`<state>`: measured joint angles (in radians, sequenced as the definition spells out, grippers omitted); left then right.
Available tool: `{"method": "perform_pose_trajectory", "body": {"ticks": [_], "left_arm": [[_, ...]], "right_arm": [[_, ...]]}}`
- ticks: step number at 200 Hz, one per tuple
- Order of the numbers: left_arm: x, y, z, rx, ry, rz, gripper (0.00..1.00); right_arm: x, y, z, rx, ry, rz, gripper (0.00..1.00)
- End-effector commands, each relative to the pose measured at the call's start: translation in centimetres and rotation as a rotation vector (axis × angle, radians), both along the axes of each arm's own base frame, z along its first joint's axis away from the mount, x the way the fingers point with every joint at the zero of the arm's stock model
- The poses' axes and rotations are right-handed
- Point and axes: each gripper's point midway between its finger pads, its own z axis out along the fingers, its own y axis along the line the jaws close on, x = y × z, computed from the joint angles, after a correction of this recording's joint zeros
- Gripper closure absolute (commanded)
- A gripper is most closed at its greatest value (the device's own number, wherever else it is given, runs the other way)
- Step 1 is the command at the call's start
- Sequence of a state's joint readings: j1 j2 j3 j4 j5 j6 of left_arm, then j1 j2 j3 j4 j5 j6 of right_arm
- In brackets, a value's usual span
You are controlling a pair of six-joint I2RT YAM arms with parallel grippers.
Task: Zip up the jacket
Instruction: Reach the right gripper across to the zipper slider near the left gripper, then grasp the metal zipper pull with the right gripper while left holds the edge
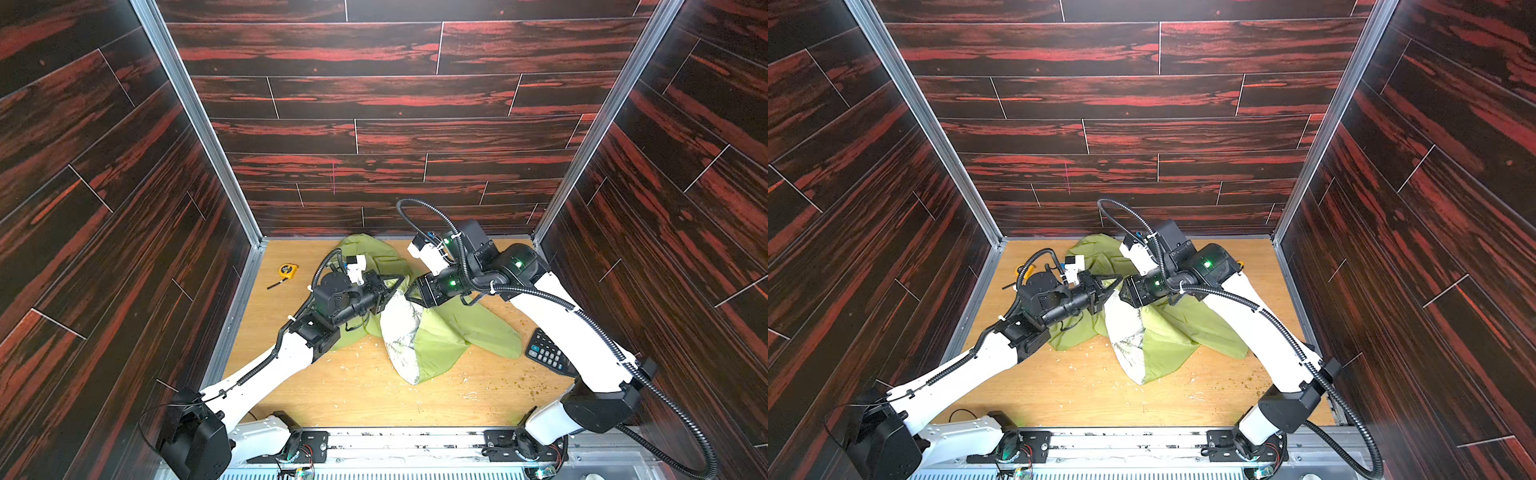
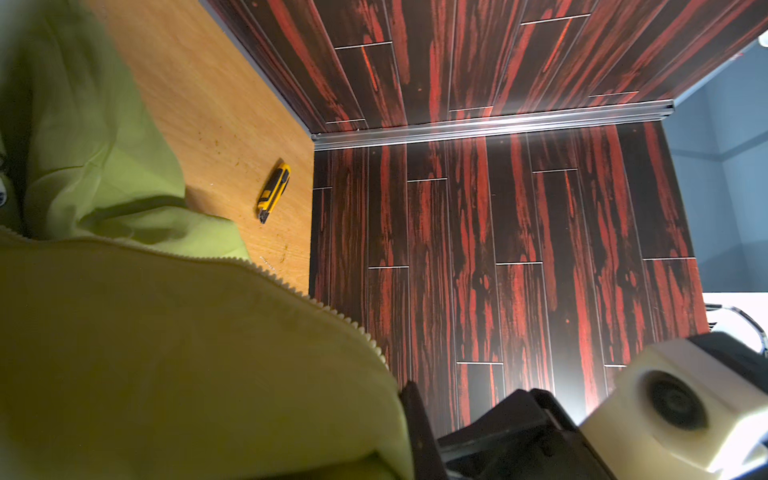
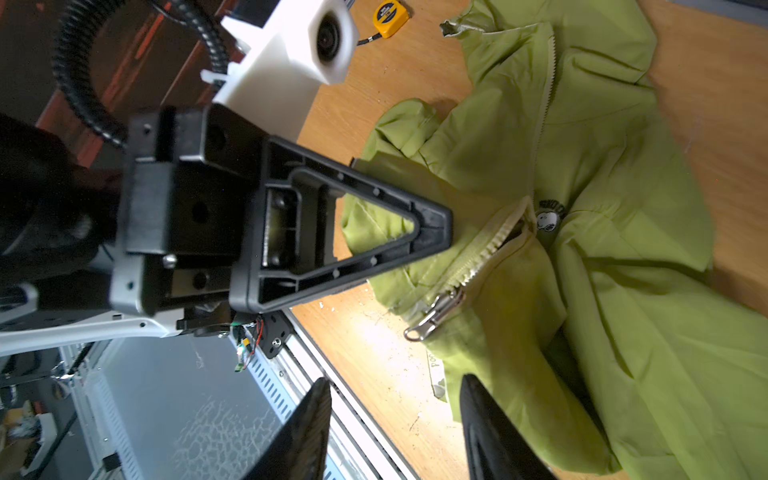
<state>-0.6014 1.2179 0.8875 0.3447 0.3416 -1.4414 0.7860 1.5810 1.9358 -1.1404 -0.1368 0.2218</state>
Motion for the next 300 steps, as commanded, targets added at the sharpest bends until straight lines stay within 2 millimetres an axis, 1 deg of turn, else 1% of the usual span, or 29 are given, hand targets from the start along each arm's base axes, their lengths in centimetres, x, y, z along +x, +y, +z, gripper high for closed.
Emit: {"method": "perform_pose_trajectory", "body": {"ticks": [1, 47, 70, 94, 112, 131, 180, 215, 234, 253, 300], "left_arm": [[-0.6, 0.2, 3.1, -0.043, -0.051, -0.015, 1.0], [-0.6, 0.1, 3.4, -0.046, -0.055, -0.019, 1.0], [-0.6, 0.1, 3.5, -0.048, -0.058, -0.021, 1.0], [-0.6, 0.0, 3.5, -0.05, -0.06, -0.023, 1.0], [-0.6, 0.0, 3.5, -0.051, -0.06, -0.025, 1.0], [-0.6, 0.0, 3.5, -0.051, -0.06, -0.025, 1.0], [-0.5, -0.1, 3.3, -0.05, -0.058, -0.023, 1.0], [-0.5, -0.1, 3.2, -0.047, -0.06, -0.026, 1.0], [-0.5, -0.1, 3.1, -0.046, -0.059, -0.026, 1.0], [-0.5, -0.1, 3.2, -0.046, -0.06, -0.027, 1.0], [-0.5, -0.1, 3.0, -0.042, -0.057, -0.03, 1.0]], "right_arm": [[-0.1, 0.4, -1.1, -0.061, -0.008, 0.03, 0.47], [-0.1, 0.8, -2.1, -0.11, -0.023, 0.035, 0.47], [0.4, 0.7, -2.9, -0.16, -0.039, 0.016, 0.47], [0.9, 0.7, -3.5, -0.195, -0.049, -0.001, 0.49], [1.1, 0.8, -3.6, -0.2, -0.056, -0.006, 0.51], [1.3, 0.8, -3.8, -0.212, -0.064, -0.011, 0.55], [1.6, 0.6, -3.3, -0.211, -0.088, -0.027, 0.63], [1.5, 0.3, -2.8, -0.203, -0.096, -0.032, 0.64], [1.4, 0.2, -2.5, -0.194, -0.102, -0.034, 0.7], [1.3, 0.1, -2.1, -0.187, -0.107, -0.036, 0.72], [1.2, -0.1, -1.8, -0.181, -0.109, -0.038, 0.73]]}}
